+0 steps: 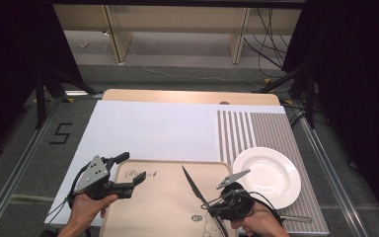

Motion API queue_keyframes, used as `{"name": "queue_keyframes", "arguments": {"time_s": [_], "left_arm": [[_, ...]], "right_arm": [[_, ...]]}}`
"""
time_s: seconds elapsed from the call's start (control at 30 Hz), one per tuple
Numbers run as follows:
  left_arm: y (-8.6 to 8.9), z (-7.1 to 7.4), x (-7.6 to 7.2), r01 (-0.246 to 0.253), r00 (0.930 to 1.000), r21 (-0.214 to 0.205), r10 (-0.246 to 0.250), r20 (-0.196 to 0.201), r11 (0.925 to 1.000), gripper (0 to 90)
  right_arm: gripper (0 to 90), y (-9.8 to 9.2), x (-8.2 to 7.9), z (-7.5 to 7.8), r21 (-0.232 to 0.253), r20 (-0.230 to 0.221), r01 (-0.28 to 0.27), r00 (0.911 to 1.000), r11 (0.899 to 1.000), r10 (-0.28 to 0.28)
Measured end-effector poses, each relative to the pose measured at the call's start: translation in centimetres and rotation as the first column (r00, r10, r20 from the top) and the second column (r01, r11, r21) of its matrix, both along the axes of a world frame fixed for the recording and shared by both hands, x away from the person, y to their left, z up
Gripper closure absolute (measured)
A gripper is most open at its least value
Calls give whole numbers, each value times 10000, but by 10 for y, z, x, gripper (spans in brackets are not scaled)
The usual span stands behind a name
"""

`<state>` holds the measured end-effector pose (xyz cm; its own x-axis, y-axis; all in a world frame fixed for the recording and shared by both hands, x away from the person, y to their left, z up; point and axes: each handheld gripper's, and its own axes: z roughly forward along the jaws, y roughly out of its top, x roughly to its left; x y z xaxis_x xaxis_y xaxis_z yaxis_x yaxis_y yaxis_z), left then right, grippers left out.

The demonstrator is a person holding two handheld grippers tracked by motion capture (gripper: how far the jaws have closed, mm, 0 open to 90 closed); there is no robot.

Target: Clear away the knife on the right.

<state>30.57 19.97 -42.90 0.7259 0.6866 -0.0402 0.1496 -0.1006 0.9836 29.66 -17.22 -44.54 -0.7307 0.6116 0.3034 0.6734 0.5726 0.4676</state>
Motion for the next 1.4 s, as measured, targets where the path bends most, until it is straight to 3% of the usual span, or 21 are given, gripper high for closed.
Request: {"name": "queue_keyframes", "arguments": {"time_s": [0.37,0.63,0.83,0.97,1.03,1.1,1.2,1.27,1.4], "left_arm": [[0,0,0,20,10000,17,-20,-21,10000,162],[-1,0,0,47,10000,25,-47,-25,10000,162],[-1,0,0,53,10000,45,-53,-25,10000,162],[-1,0,0,37,10000,32,-37,-17,10000,162],[-1,0,0,39,10000,44,-39,-7,10000,162],[-1,-1,1,85,10000,-10,-85,26,10000,162],[-1,-1,1,62,10000,137,-63,8,9999,162],[-2,-1,1,58,10000,132,-58,12,9999,162],[-1,-1,1,34,10000,132,-34,21,9999,161]], "right_arm": [[799,12,-1,-6,-800,-190,-81,9998,9968,66],[797,23,-4,-14,-1789,-114,-334,9994,9833,319],[785,23,-4,-13,-1799,-25,-358,9994,9830,360],[605,21,-3,-7,-1099,134,-245,9996,9936,262],[509,19,-1,-2,-462,474,-282,9984,9985,304],[458,19,0,-1,-184,658,-206,9976,9996,218],[468,23,0,-1,-172,705,-171,9973,9997,183],[506,27,-2,-2,-138,814,-558,9951,9983,568],[636,40,-7,-2,-536,1016,-932,9900,9942,983]]}}
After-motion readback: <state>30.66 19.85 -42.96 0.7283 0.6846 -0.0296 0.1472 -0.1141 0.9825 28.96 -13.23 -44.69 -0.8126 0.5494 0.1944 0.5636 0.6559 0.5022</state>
